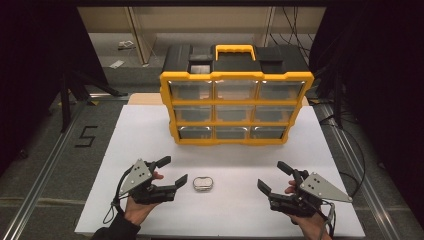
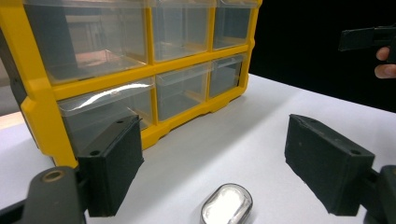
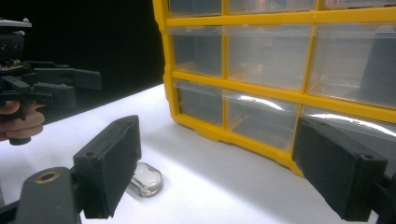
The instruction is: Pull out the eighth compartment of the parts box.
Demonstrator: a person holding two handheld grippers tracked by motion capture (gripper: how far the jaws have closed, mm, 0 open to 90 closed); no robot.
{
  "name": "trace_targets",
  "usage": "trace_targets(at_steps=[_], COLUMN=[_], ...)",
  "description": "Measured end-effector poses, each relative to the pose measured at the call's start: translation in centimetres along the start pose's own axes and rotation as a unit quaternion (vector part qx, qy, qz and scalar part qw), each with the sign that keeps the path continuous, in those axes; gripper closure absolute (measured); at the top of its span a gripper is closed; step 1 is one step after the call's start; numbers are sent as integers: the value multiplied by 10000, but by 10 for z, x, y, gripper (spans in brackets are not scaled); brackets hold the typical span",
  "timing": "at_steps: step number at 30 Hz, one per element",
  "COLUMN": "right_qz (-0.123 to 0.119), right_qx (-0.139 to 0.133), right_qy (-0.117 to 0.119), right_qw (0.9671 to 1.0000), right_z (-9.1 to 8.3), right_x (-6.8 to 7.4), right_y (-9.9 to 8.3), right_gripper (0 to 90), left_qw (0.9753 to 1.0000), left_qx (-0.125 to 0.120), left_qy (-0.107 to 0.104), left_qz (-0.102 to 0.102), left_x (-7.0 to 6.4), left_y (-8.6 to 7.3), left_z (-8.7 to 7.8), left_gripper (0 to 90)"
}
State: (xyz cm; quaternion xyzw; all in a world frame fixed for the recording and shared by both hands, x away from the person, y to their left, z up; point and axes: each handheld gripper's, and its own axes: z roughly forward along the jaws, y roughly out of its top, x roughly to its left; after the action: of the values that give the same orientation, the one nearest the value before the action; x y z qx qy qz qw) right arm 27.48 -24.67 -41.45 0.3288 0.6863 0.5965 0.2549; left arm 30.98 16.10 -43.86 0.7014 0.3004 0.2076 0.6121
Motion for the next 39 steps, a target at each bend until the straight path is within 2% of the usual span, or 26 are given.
trace_targets(at_steps=[9, 14, 16, 20, 22, 24, 29, 32, 34, 35, 38, 39], right_qz=[-46, -252, -262, -255, -98, -96, -243, -517, -549, -549, -767, -767], right_qx=[11, 57, 58, 84, 255, 300, 347, 507, 634, 634, 716, 716], right_qy=[59, 106, 109, 182, 351, 373, 316, 234, 206, 206, 103, 103], right_qw=[10000, 9996, 9996, 9995, 9990, 9988, 9986, 9971, 9963, 9963, 9944, 9944], right_z=[2, 5, 5, 7, 13, 16, 23, 34, 45, 45, 57, 57], right_x=[2, 7, 7, 6, 2, -1, -7, -11, -15, -15, -17, -17], right_y=[0, -1, -1, 1, 4, 7, 16, 19, 22, 22, 28, 28], right_gripper=[161, 158, 158, 160, 165, 166, 177, 191, 200, 200, 206, 206], left_qw=[10000, 10000, 10000, 10000, 10000, 10000, 10000, 9999, 9999, 9999, 9999, 9999], left_qx=[11, 23, 28, 40, 22, 39, 66, 90, 92, 92, 90, 89], left_qy=[-37, -60, -68, -61, -44, -36, -66, -65, -64, -64, -76, -82], left_qz=[7, 4, 7, 14, -8, -8, -5, -6, -34, -34, -48, -56], left_x=[0, 0, 0, 0, 1, 1, 0, 1, 1, 1, 2, 2], left_y=[0, 0, 0, 1, 1, 1, 1, 0, 0, 0, 0, 0], left_z=[1, 1, 1, 1, 1, 1, 2, 3, 3, 3, 3, 3], left_gripper=[193, 193, 193, 192, 192, 191, 190, 189, 188, 187, 187, 187])
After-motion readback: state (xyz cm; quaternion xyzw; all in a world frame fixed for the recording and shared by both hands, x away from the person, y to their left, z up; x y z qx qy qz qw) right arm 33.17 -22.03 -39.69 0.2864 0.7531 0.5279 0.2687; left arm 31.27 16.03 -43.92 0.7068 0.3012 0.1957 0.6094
